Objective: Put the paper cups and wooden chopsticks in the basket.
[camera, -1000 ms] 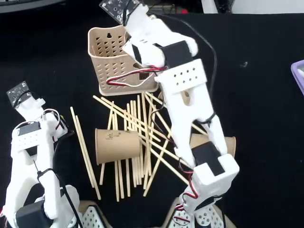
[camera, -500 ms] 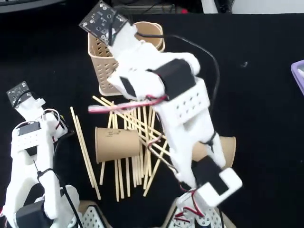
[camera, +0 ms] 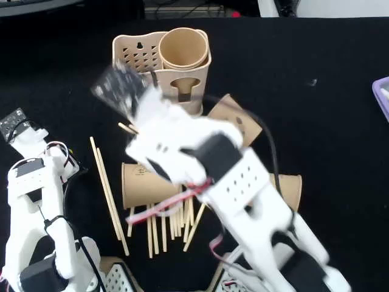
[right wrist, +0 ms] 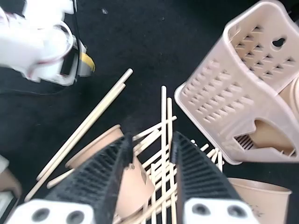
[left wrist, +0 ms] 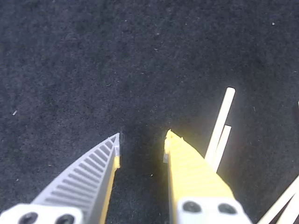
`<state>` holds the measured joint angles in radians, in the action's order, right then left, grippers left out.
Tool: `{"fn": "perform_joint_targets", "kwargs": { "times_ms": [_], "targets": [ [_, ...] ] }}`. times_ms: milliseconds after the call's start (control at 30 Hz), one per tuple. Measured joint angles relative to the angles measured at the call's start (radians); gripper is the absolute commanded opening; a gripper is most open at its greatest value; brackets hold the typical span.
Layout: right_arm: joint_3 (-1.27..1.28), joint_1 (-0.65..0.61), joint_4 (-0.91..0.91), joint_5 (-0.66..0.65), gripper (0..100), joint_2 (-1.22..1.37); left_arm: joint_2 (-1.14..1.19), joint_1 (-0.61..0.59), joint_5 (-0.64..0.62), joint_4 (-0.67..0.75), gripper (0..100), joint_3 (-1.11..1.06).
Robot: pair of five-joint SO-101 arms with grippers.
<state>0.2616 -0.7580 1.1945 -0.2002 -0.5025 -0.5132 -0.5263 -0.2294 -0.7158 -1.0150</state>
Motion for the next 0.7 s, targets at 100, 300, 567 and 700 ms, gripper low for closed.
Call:
{"fn": "perform_joint_targets", "kwargs": {
  "times_ms": [100,300,567,700],
  "targets": [
    [0.316,-0.012,-0.241,0.041,19.5,-0.095,0.0,-0.028,-0.034,0.0,16,0.0],
    [0.5,-0.087,-0.427,0.153,24.3,-0.094,0.0,-0.167,-0.138,0.0,16,0.002],
    [0.457,-0.203,-0.442,0.206,24.5,0.066,0.0,-0.192,-0.175,0.0,16,0.002],
    [0.419,-0.212,-0.442,0.267,24.5,0.15,0.0,-0.19,-0.175,0.0,16,0.002]
  ]
}}
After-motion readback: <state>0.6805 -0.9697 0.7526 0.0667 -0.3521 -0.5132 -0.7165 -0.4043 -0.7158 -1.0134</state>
